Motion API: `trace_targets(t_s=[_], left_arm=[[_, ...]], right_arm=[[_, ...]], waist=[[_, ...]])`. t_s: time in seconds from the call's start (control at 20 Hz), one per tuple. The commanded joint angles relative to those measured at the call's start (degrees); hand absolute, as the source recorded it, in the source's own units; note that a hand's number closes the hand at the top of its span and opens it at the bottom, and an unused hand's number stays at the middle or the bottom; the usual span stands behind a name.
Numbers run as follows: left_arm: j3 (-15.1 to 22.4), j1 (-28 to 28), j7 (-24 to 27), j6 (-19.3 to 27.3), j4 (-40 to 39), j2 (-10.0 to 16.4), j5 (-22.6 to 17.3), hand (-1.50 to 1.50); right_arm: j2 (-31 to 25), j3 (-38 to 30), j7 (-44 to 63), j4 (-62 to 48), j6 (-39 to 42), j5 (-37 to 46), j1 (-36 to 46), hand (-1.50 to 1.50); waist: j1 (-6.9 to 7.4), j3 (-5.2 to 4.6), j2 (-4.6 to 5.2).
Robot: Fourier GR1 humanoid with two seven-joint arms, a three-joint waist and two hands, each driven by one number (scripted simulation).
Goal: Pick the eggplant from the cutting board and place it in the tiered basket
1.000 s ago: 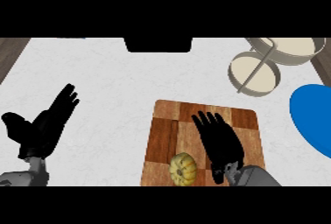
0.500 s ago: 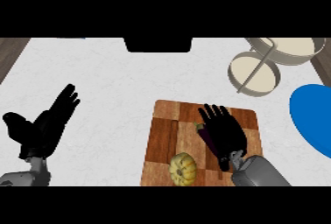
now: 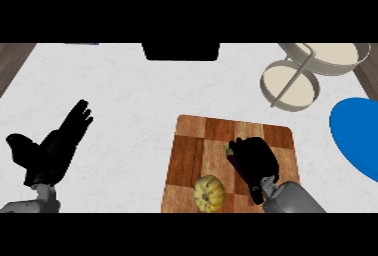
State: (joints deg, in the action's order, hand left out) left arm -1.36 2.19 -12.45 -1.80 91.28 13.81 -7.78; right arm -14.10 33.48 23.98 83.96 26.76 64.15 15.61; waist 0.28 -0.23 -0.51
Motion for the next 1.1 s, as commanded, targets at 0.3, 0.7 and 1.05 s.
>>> trace_targets(t_s=[0.3,0.7,1.05], left_arm=[[-2.7,-0.5,0.3,1.3,-0.8,-0.6,-0.4,0.00],[-2.9,-1.3,0.6,-0.4,0.6,1.2,-0.4,0.00],[-2.9,0.5,1.0,-0.4,-1.6,0.6,-0.4,0.00]], right_arm=[[-22.1,-23.8,-14.3,-5.5,-11.8,-8.4,-6.7,1.50],[-33.2,-46.5,-35.6,-20.8,-28.3,-20.7,-7.2,1.50],[-31.8,-61.2,-54.2,-23.4,-27.6,-40.9,-3.4,1.50]], waist=[[-4.90,0.64,0.90],[-2.35,0.75,0.75],[-2.72,0.47,0.33]])
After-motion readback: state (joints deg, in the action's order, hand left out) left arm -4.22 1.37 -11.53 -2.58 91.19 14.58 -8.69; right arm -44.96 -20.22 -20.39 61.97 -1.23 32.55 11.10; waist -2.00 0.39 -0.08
